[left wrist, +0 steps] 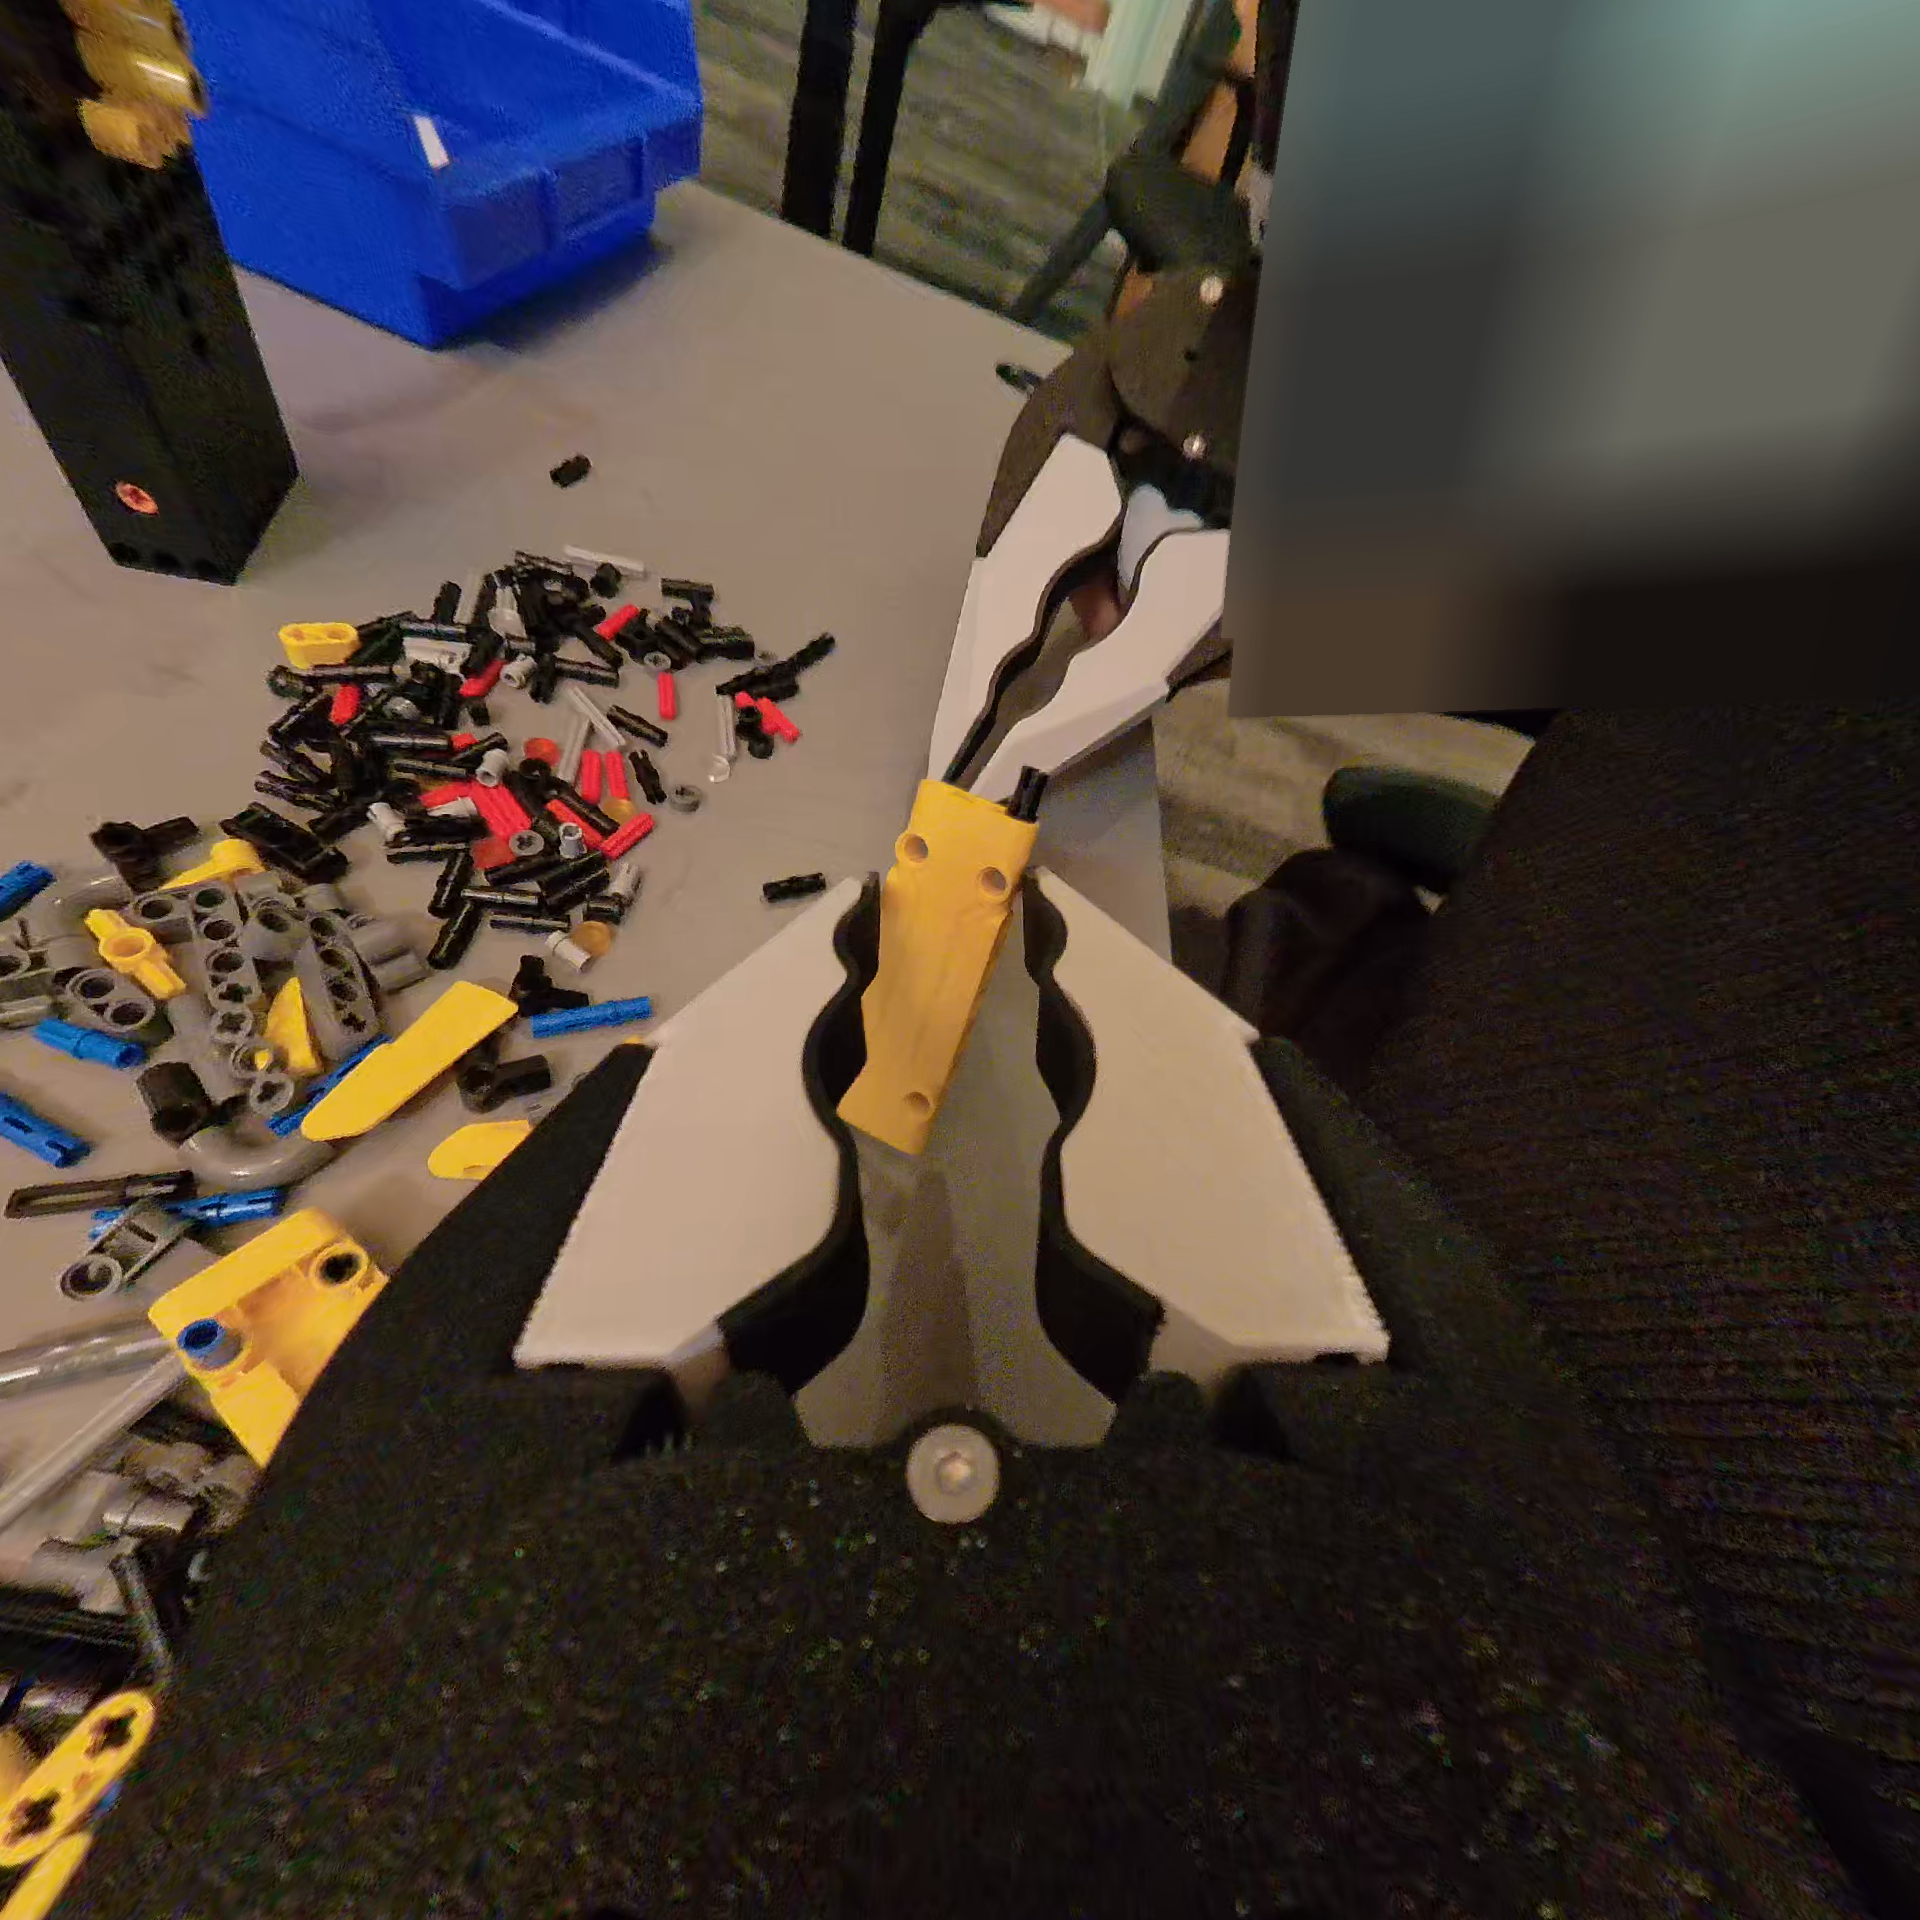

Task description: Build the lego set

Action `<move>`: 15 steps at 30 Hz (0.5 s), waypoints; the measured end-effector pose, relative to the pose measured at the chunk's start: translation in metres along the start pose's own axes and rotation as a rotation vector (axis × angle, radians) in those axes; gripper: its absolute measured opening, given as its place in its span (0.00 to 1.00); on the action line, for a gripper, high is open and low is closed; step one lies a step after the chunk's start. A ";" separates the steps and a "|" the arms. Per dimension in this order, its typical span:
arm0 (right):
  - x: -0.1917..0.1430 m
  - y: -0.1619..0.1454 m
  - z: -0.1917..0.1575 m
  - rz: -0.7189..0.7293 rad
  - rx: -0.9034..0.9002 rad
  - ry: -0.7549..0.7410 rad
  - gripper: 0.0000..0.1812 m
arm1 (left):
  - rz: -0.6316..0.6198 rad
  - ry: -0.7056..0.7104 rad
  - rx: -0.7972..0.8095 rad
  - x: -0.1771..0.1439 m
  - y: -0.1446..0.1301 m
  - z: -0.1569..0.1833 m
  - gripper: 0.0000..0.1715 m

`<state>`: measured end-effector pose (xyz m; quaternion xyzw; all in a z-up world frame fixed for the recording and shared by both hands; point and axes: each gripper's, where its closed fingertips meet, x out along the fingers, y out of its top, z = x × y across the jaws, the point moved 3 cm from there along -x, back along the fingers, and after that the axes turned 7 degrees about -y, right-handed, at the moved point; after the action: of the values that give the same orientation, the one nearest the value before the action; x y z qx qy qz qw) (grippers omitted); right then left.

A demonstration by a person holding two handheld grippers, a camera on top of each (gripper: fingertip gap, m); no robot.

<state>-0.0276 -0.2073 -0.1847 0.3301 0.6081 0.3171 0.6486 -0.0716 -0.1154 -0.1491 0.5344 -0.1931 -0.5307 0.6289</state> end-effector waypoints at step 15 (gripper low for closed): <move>0.015 -0.005 -0.008 -0.086 -0.112 -0.142 0.03 | 0.112 0.051 0.025 -0.030 0.011 0.016 0.16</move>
<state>-0.0346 -0.1975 -0.1978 0.2887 0.5556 0.2983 0.7204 -0.0908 -0.0982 -0.1242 0.5439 -0.2132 -0.4786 0.6555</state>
